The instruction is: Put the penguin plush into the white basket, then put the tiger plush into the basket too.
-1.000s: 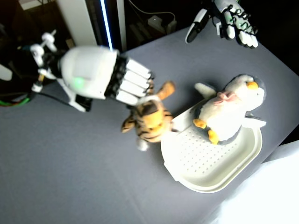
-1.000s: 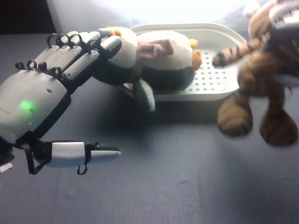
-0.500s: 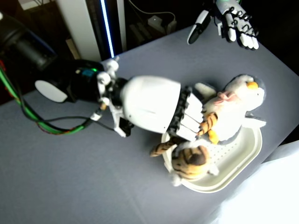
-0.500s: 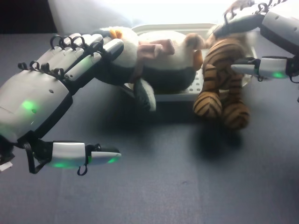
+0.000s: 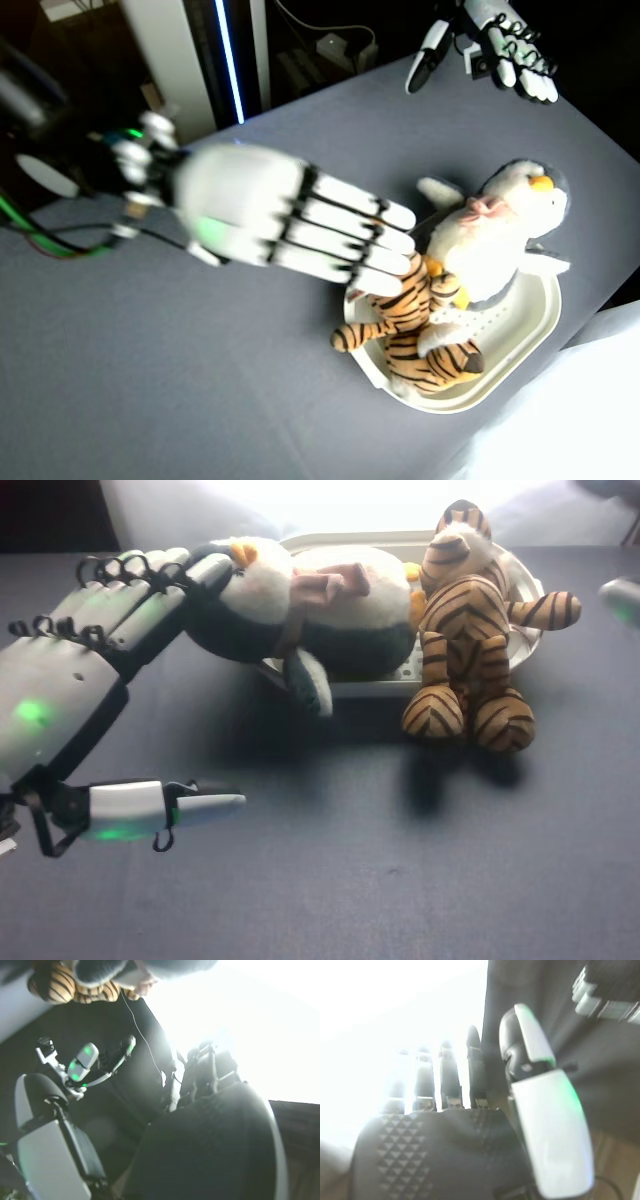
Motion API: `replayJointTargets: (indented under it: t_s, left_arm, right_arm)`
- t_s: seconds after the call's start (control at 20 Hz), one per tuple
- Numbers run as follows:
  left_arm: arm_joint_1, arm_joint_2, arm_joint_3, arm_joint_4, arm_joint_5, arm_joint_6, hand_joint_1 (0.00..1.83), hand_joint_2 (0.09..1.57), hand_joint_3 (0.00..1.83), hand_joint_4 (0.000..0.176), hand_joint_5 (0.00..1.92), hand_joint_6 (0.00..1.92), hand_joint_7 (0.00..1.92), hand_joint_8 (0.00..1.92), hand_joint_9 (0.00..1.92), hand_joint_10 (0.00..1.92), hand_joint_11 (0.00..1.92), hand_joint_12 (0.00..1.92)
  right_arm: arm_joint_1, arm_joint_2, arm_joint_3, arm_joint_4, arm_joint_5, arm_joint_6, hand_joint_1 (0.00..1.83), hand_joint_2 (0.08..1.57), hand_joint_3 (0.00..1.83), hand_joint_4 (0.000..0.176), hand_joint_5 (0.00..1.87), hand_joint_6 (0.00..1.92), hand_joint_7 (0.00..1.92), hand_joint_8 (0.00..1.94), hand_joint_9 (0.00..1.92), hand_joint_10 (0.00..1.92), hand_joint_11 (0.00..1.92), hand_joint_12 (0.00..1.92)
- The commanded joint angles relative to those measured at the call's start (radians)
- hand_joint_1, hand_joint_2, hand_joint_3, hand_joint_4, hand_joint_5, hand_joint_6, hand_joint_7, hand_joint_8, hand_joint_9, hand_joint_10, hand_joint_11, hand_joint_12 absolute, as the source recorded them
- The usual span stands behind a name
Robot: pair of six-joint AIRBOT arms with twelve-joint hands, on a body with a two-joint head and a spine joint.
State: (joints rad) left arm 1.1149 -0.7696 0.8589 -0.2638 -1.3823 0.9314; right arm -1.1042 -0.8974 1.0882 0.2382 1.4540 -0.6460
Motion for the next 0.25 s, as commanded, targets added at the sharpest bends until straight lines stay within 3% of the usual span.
replayJointTargets:
  t_s: [0.0, 0.05, 0.1, 0.15, 0.2]
  left_arm:
    - [-0.007, 0.003, -0.003, 0.02, -0.169, -0.016, 0.81, 0.78, 0.01, 0.128, 0.0, 0.0, 0.0, 0.0, 0.0, 0.0, 0.0, 0.0]
    - [-0.008, 0.0, 0.001, 0.017, -0.192, -0.027, 0.87, 0.74, 0.0, 0.166, 0.0, 0.0, 0.0, 0.0, 0.0, 0.0, 0.0, 0.0]
    - [-0.008, -0.011, 0.017, 0.012, -0.226, -0.057, 0.83, 0.73, 0.0, 0.168, 0.0, 0.0, 0.0, 0.0, 0.0, 0.0, 0.0, 0.0]
    - [-0.008, -0.021, 0.033, 0.009, -0.251, -0.091, 0.79, 0.75, 0.0, 0.138, 0.0, 0.0, 0.0, 0.0, 0.0, 0.0, 0.0, 0.0]
    - [-0.008, -0.036, 0.058, 0.004, -0.287, -0.144, 0.67, 0.85, 0.01, 0.09, 0.0, 0.0, 0.0, 0.0, 0.0, 0.0, 0.02, 0.02]
  right_arm:
    - [-0.015, 0.002, -0.014, 0.018, 0.229, 0.008, 0.66, 1.2, 0.0, 0.071, 0.38, 0.0, 0.3, 0.01, 0.2, 0.02, 0.15, 0.08]
    - [-0.034, 0.005, -0.023, 0.026, 0.275, 0.008, 0.8, 1.16, 0.0, 0.024, 0.41, 0.01, 0.36, 0.02, 0.3, 0.01, 0.15, 0.32]
    - [-0.048, 0.005, -0.029, 0.028, 0.308, 0.006, 0.83, 1.06, 0.0, 0.05, 0.47, 0.01, 0.49, 0.01, 0.45, 0.01, 0.28, 0.49]
    - [-0.048, 0.005, -0.033, 0.027, 0.308, 0.002, 0.84, 1.06, 0.0, 0.054, 0.46, 0.01, 0.51, 0.0, 0.49, 0.0, 0.26, 0.64]
    - [-0.048, 0.004, -0.041, 0.007, 0.308, -0.013, 0.83, 1.12, 0.0, 0.034, 0.39, 0.0, 0.52, 0.0, 0.55, 0.0, 0.3, 0.74]
